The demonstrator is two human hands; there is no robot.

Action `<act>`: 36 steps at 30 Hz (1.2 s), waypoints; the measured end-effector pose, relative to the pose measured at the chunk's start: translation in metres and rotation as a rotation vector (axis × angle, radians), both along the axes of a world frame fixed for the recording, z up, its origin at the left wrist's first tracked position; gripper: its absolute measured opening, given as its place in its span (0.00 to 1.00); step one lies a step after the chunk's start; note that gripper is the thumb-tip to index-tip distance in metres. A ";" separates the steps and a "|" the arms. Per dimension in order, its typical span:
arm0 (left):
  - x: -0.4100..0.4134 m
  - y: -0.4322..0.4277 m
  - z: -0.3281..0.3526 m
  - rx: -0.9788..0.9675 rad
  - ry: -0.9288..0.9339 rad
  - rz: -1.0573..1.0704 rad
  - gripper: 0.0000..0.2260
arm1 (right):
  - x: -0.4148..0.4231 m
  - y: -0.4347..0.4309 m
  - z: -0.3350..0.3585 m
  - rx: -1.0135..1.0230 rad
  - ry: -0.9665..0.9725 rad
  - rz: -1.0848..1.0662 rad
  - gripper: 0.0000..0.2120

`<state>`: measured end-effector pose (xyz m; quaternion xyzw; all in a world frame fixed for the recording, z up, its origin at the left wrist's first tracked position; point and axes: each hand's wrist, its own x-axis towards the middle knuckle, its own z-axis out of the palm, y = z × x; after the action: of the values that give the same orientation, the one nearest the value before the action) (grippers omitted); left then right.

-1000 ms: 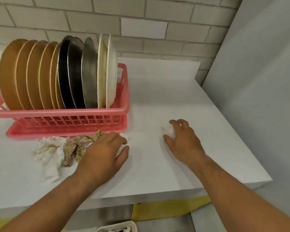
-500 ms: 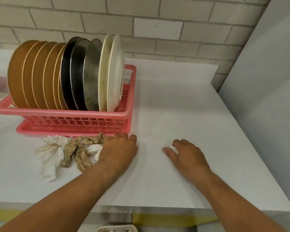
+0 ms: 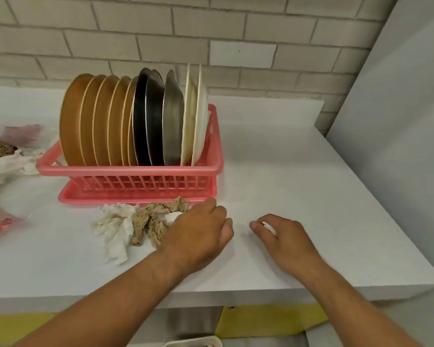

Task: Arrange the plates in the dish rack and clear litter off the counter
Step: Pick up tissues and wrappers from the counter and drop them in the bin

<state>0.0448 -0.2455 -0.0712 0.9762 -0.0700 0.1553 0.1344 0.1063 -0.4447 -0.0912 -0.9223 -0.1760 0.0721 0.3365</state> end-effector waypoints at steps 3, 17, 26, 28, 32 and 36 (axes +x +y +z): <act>-0.024 0.046 0.010 -0.057 -0.043 0.119 0.15 | -0.022 0.048 0.005 -0.027 -0.032 -0.012 0.19; -0.091 0.152 -0.006 -0.151 0.083 0.109 0.10 | -0.059 0.135 0.027 -0.246 -0.188 0.018 0.10; -0.062 0.121 -0.006 -0.189 0.082 0.074 0.11 | -0.052 0.090 0.055 0.006 -0.117 -0.167 0.08; -0.059 0.111 -0.006 -0.181 0.094 0.046 0.11 | -0.051 0.077 0.053 0.079 -0.072 -0.159 0.11; -0.052 0.097 -0.007 -0.085 0.152 0.095 0.10 | -0.054 0.060 0.042 0.144 0.011 -0.100 0.22; -0.047 0.089 -0.012 -0.041 0.268 0.215 0.23 | -0.054 0.059 0.033 0.133 0.039 -0.112 0.14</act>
<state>-0.0024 -0.1564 -0.0829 0.9871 0.0564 0.0384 0.1449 0.0518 -0.3861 -0.0581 -0.9048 -0.1219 0.0593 0.4037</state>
